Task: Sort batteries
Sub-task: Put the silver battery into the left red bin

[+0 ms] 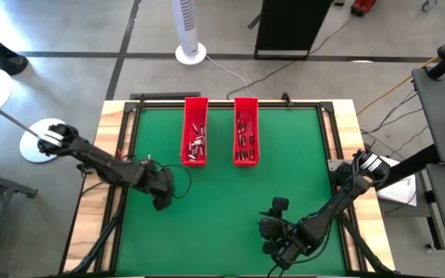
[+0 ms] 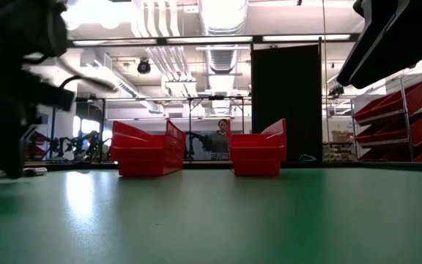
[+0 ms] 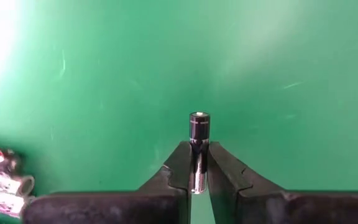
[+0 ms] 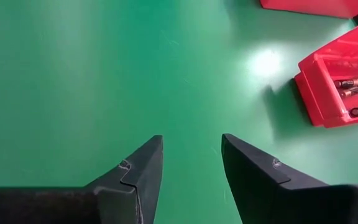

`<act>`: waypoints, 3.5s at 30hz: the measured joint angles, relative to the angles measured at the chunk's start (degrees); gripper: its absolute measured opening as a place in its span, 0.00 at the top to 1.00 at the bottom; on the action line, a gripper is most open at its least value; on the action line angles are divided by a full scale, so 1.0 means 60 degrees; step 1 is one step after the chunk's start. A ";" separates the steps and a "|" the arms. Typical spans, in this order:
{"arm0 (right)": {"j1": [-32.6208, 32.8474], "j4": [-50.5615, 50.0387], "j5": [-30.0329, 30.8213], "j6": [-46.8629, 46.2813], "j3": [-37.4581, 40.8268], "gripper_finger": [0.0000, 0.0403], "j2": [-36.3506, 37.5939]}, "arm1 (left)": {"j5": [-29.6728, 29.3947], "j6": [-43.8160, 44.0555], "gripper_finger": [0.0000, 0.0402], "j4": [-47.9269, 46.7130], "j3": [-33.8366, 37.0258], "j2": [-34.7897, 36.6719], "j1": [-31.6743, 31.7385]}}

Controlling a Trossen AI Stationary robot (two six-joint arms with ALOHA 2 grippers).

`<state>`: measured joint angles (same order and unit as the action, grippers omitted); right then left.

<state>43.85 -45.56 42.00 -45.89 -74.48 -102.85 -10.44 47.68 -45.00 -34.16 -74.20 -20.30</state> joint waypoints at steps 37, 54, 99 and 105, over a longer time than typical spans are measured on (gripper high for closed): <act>0.0612 0.0044 -0.1581 -0.3718 0.0547 0.48 0.0000 | -0.2251 -0.6147 0.71 -0.3695 -0.6578 -0.3113 0.4542; 0.1025 0.0485 -0.1570 -0.4601 0.0648 0.49 0.0000 | -0.2390 -0.1430 0.71 -0.3821 -0.2479 0.1318 0.5339; 0.0795 0.0510 -0.1501 -0.3494 0.0648 0.55 0.0000 | -0.0181 -0.0088 0.95 -0.1475 -0.0332 -0.1940 0.8012; 0.0795 0.0510 -0.1502 -0.3608 0.0648 0.54 0.0000 | -0.0059 -0.0367 0.94 -0.1463 -0.0648 -0.1593 0.7895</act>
<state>48.62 -42.50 32.99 -67.53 -70.59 -102.85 -10.79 45.47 -53.78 -38.05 -83.76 27.07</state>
